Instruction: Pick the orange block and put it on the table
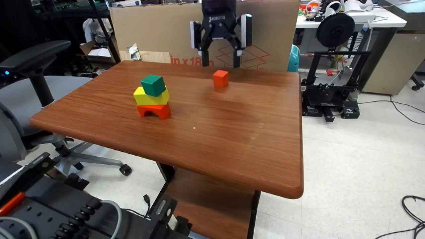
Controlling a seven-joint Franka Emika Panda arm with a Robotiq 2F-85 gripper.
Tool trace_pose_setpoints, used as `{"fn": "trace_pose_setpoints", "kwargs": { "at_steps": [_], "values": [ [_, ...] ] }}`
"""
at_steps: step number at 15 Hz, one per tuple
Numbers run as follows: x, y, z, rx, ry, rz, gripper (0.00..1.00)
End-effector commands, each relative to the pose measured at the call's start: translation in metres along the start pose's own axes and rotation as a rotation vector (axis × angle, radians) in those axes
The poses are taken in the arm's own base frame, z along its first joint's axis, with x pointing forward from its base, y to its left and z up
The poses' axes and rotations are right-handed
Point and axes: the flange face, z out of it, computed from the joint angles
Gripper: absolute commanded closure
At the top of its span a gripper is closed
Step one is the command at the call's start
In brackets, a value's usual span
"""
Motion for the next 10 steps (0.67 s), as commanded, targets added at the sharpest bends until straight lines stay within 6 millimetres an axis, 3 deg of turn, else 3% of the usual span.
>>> {"fn": "trace_pose_setpoints", "kwargs": {
  "at_steps": [1, 4, 6, 7, 10],
  "values": [
    [-0.043, 0.02, -0.064, 0.052, 0.06, -0.001, 0.0],
    [-0.073, 0.04, -0.114, 0.088, 0.17, 0.04, 0.0],
    [-0.098, 0.059, -0.135, 0.115, 0.202, 0.043, 0.0],
    [-0.064, 0.045, -0.124, 0.078, 0.175, 0.047, 0.0],
    [-0.092, 0.06, -0.142, 0.096, 0.185, 0.053, 0.0]
  ]
}}
